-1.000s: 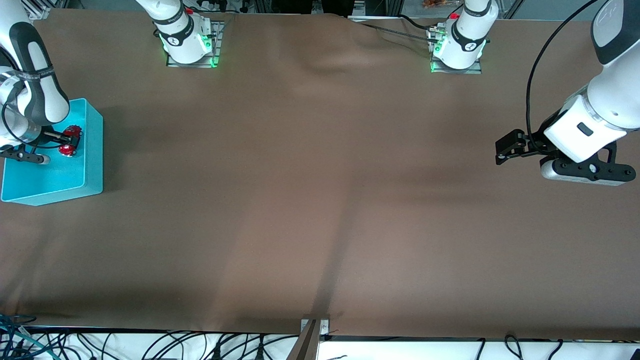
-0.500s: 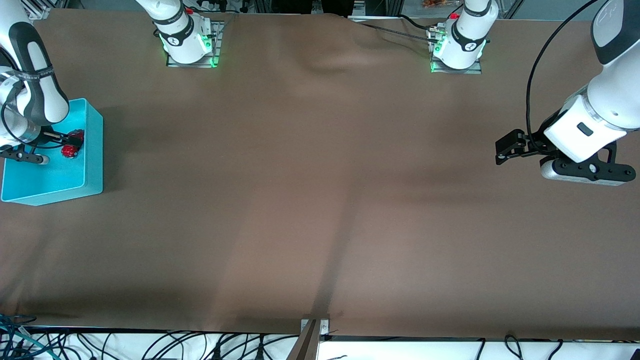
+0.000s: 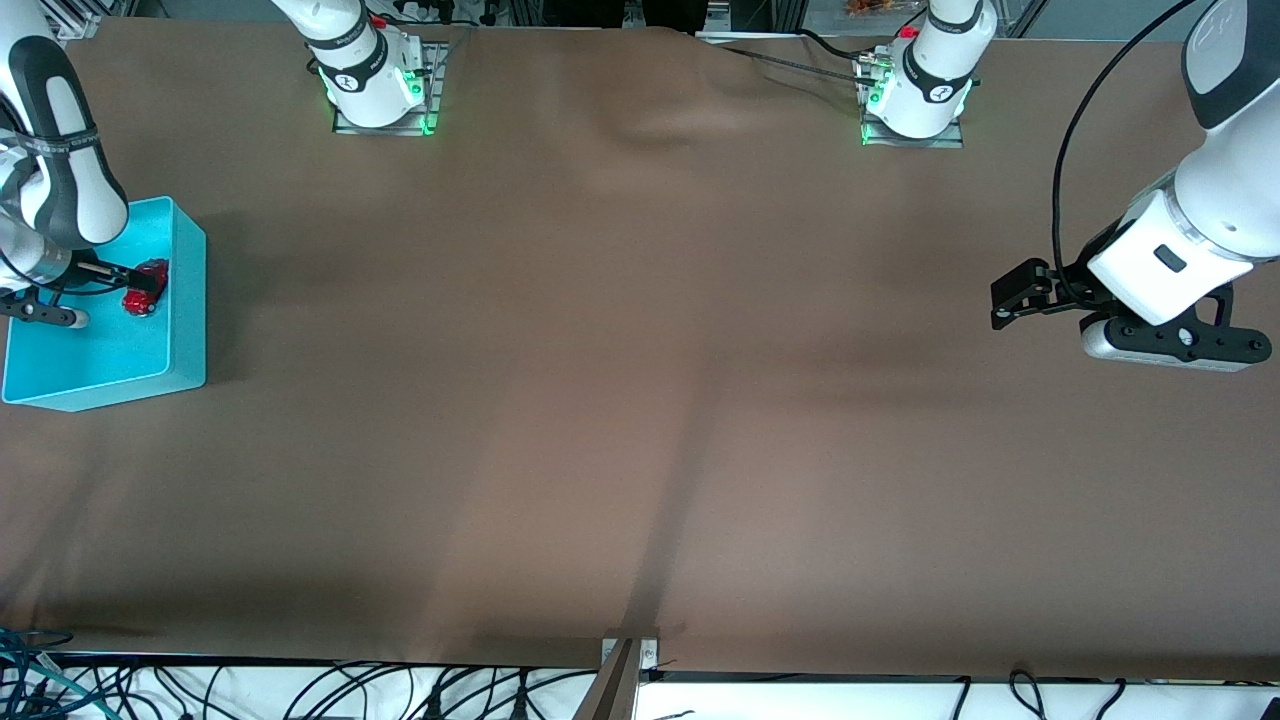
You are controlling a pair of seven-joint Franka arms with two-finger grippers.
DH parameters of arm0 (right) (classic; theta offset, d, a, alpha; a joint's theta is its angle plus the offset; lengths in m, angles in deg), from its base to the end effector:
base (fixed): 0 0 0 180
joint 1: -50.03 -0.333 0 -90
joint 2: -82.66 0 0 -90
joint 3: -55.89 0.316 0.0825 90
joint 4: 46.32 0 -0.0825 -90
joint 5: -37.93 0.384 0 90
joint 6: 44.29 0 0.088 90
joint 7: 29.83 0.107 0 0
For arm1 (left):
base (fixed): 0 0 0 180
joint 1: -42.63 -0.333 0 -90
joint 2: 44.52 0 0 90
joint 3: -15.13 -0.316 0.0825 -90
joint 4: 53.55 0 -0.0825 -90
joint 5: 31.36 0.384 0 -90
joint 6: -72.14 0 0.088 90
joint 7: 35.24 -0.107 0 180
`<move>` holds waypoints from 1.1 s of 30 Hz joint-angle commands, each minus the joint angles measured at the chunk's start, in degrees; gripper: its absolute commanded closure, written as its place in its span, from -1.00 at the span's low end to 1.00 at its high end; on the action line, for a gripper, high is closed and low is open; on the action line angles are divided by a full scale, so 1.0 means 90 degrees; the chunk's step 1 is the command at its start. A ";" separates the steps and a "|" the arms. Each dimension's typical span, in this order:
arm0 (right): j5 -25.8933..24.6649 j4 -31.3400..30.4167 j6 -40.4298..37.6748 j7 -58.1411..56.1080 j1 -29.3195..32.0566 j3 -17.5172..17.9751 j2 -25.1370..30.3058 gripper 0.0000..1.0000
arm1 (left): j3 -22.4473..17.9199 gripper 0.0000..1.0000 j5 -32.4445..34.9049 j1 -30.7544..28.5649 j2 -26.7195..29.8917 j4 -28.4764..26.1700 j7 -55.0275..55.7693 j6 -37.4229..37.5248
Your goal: Wind red beetle toy and store in blue box
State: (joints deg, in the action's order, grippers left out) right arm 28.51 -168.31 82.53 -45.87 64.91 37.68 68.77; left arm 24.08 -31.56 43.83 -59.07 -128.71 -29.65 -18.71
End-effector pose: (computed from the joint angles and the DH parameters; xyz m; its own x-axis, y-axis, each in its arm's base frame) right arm 0.4616 -0.3054 0.2895 0.9593 -0.1949 -0.2046 -0.1689 -0.9760 0.1378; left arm 0.6245 -0.0984 0.5990 0.9971 -0.0737 0.0186 -0.0745 -0.9962 0.0446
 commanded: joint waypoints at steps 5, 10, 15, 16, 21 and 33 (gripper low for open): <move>0.0089 -0.0019 -0.0906 -0.0122 0.0105 0.0100 0.0898 -1.00 | -0.0008 -1.00 -0.0008 0.0023 0.0024 0.0090 -0.0123 0.0095; 0.0089 -0.0010 -0.1316 -0.0103 0.0105 0.0100 0.1357 -1.00 | -0.0018 -1.00 -0.0008 0.0013 0.0024 0.0090 -0.0123 0.0095; 0.0089 0.0087 -0.1677 -0.0073 0.0095 0.0158 0.1709 -1.00 | -0.0008 -1.00 -0.0008 0.0013 0.0024 0.0090 -0.0123 0.0095; 0.0089 0.0136 -0.1785 -0.0073 0.0095 0.0197 0.1758 -1.00 | -0.0008 -1.00 -0.0008 0.0013 0.0024 0.0090 -0.0123 0.0095; 0.0089 0.0420 -0.2371 -0.0054 0.0095 0.0344 0.2002 -1.00 | -0.0008 -1.00 -0.0008 0.0013 0.0024 0.0090 -0.0123 0.0095; 0.0118 0.1191 -0.3748 -0.0044 0.0095 0.0968 0.2578 -1.00 | -0.0008 -1.00 -0.0008 0.0023 0.0024 0.0090 -0.0123 0.0095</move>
State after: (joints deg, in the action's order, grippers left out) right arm 28.58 -160.82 54.10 -45.86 64.91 43.19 89.87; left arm 24.08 -31.56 43.83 -59.07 -128.71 -29.65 -18.71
